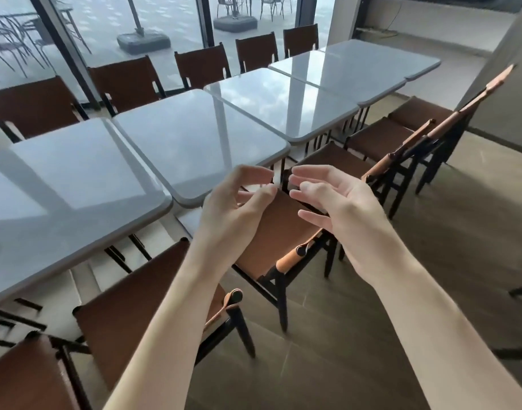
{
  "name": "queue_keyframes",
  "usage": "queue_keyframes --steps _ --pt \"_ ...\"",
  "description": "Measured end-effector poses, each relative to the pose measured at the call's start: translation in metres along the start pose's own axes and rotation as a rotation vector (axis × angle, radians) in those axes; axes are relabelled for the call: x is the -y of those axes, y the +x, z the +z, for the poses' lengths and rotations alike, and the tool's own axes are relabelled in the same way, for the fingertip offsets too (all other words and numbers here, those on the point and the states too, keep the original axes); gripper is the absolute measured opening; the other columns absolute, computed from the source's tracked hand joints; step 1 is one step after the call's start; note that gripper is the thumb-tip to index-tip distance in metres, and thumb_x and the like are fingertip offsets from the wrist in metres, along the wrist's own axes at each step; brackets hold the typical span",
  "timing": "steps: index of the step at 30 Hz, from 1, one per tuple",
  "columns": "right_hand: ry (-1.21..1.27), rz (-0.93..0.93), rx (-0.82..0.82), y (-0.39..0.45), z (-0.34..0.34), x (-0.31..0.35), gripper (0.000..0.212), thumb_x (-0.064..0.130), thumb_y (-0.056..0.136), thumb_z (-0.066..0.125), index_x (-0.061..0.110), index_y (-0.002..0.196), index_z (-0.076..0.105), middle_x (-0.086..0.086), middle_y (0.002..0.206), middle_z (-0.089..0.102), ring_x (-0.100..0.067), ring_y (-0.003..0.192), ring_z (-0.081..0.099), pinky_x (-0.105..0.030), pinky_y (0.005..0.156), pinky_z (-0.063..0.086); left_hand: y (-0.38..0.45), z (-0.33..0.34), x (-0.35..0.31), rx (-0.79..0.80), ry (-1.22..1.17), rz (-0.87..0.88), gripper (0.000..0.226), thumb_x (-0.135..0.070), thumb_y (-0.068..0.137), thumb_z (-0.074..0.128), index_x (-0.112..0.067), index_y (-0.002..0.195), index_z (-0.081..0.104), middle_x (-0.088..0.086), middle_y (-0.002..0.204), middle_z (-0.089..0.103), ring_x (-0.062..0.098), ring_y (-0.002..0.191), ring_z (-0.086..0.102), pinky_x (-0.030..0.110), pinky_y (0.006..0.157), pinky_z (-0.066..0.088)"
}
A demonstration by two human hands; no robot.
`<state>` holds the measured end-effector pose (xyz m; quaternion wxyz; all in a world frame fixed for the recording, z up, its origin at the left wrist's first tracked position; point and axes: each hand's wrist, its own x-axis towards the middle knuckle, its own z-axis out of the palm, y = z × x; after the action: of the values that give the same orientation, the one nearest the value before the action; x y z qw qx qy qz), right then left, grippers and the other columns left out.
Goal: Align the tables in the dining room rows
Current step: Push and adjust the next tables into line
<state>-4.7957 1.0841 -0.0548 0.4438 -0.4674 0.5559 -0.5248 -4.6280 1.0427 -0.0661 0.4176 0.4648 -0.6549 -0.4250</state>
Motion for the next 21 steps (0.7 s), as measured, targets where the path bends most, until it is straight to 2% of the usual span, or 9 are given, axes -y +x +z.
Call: queue_keyframes --steps 4,7,10,16,21 --pt "-0.029 -0.021 -0.017 -0.001 -0.064 0.002 0.020 0.022 0.099 0.060 0.031 0.112 0.071 0.010 0.116 0.073 -0.006 0.114 0.067 -0.035 0.097 0.057 0.002 0.059 -0.013 0.018 -0.008 -0.022 0.013 -0.031 0.097 0.063 -0.039 0.107 0.067 -0.018 0.103 0.072 -0.003 0.095 0.066 0.018 0.077 0.046" --pt "-0.030 -0.017 -0.008 0.000 -0.099 0.003 0.021 0.021 0.099 0.060 0.029 0.114 0.071 0.010 0.116 0.073 -0.005 0.113 0.067 -0.033 0.096 0.057 0.002 0.089 -0.023 0.024 0.040 -0.025 0.013 -0.032 0.098 0.062 -0.038 0.108 0.066 -0.019 0.101 0.072 -0.009 0.089 0.064 0.010 0.073 0.044" --pt "-0.010 -0.007 0.006 0.004 -0.122 0.002 0.021 0.021 0.098 0.060 0.028 0.114 0.072 0.009 0.116 0.073 -0.005 0.112 0.068 -0.032 0.095 0.057 0.005 0.108 -0.030 0.014 0.081 -0.040 0.011 -0.034 0.098 0.061 -0.040 0.106 0.067 -0.026 0.098 0.070 -0.011 0.091 0.064 0.016 0.076 0.046" --pt "0.011 0.006 0.049 0.030 -0.142 -0.004 0.020 0.021 0.099 0.059 0.026 0.114 0.071 0.008 0.113 0.075 -0.004 0.108 0.070 -0.031 0.092 0.058 0.025 0.123 -0.036 -0.023 0.122 -0.080 0.012 -0.036 0.098 0.061 -0.040 0.106 0.069 -0.022 0.100 0.070 -0.009 0.093 0.063 0.011 0.074 0.039" --pt "-0.006 0.008 0.107 0.068 -0.149 -0.009 0.019 0.021 0.099 0.060 0.027 0.112 0.072 0.007 0.112 0.074 -0.005 0.108 0.070 -0.033 0.094 0.058 0.058 0.132 -0.034 -0.087 0.103 -0.079 0.010 -0.035 0.097 0.061 -0.040 0.101 0.070 -0.022 0.092 0.071 -0.005 0.091 0.064 0.020 0.077 0.043"
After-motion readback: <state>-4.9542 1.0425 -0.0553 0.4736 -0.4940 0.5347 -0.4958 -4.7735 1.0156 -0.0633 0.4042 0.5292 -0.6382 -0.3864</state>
